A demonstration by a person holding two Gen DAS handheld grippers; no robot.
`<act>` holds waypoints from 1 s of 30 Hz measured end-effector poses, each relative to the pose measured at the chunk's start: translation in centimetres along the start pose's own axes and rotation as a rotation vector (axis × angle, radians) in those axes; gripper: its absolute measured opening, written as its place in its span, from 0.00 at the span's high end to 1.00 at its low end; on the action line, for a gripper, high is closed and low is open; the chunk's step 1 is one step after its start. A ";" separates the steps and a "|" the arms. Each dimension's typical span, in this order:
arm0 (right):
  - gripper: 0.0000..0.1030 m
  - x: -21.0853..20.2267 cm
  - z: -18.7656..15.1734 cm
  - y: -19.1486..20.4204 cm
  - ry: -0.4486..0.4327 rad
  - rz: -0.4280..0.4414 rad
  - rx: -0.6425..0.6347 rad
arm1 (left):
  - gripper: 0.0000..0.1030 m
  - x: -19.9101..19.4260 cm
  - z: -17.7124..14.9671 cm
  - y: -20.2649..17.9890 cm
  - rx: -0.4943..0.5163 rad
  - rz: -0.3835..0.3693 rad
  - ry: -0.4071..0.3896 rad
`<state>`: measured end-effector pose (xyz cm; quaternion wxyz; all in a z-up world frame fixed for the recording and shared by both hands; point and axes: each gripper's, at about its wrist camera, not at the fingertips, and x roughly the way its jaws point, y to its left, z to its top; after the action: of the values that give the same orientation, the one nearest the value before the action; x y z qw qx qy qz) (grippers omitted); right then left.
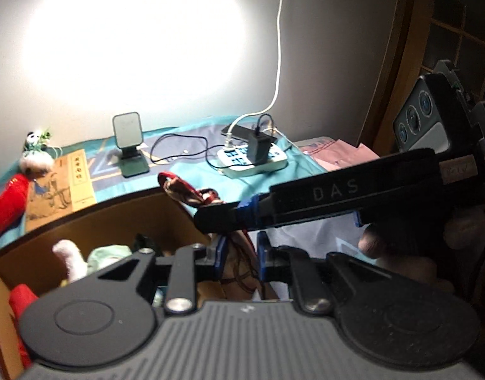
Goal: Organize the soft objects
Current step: 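Carry the scarf with the right gripper over the box, then lower the scarf into the box and open the right gripper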
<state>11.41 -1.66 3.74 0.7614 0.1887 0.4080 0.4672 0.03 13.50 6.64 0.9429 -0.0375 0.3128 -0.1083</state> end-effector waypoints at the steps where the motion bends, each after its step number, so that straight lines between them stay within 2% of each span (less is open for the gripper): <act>1: 1.00 1.2 0.2 0.5 -0.005 -0.014 -0.006 | 0.88 0.1 0.0 1.1 -0.003 0.009 0.003; 4: 1.00 4.2 0.2 1.3 -0.013 -0.069 -0.021 | 0.85 1.1 -0.5 4.6 -0.028 0.045 0.038; 5: 0.99 5.0 0.0 1.3 -0.021 -0.096 -0.018 | 0.72 1.4 -0.9 5.9 -0.040 0.069 0.054; 6: 0.93 5.6 0.0 1.4 -0.030 -0.118 -0.015 | 0.67 1.9 -1.2 6.9 -0.056 0.089 0.071; 7: 0.93 5.9 -0.2 1.4 -0.042 -0.143 -0.008 | 0.63 2.3 -1.7 7.9 -0.074 0.101 0.086; 11: 0.93 6.4 -0.6 1.2 -0.048 -0.166 0.036 | 0.63 3.0 -3.6 10.7 -0.138 0.126 0.149; 15: 0.93 6.5 -1.2 2.0 -0.047 -0.202 0.020 | 0.59 2.2 -4.2 11.4 -0.165 0.176 0.168; 16: 0.93 6.6 -1.5 2.6 -0.045 -0.216 0.005 | 0.53 1.8 -4.1 11.2 -0.164 0.205 0.167; 20: 0.93 6.6 -2.4 4.4 -0.045 -0.278 -0.076 | 0.51 0.9 -3.9 10.8 -0.144 0.317 0.190; 30: 0.93 6.4 -4.0 7.0 -0.012 -0.370 -0.200 | 0.49 -1.3 -4.1 11.4 -0.203 0.469 0.231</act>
<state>5.82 6.93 3.15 0.8516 0.0365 0.3828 0.3563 -1.34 24.83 2.54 0.8917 -0.0458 0.4276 0.1412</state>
